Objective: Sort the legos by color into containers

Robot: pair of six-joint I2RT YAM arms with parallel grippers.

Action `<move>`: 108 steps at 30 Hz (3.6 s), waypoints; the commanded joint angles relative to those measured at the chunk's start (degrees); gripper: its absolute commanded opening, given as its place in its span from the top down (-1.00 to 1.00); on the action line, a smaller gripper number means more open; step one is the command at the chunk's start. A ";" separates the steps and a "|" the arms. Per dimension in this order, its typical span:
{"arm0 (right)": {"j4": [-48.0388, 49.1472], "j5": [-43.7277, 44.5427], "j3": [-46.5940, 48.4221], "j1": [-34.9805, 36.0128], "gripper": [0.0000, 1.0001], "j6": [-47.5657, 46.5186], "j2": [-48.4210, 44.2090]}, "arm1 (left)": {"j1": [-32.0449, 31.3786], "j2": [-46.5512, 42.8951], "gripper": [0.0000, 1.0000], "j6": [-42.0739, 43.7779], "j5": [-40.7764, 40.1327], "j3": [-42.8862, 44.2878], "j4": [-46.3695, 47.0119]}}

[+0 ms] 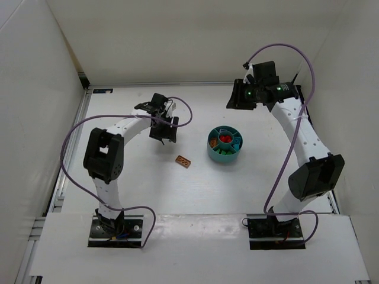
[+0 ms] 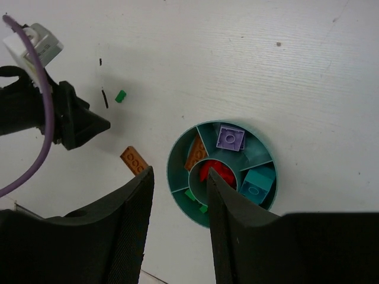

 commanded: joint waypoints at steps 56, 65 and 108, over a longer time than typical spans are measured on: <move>6.60 -8.83 -2.78 -12.00 0.16 2.56 1.87 | -0.68 29.17 0.55 0.20 -5.44 40.30 -29.17; 6.78 -9.18 -4.18 -12.35 0.16 2.47 0.29 | -0.42 28.03 0.90 1.34 -1.58 40.56 -28.73; 11.26 -12.61 -22.46 -17.45 0.16 1.68 -15.70 | -24.23 8.24 0.83 0.03 -2.89 42.41 -22.59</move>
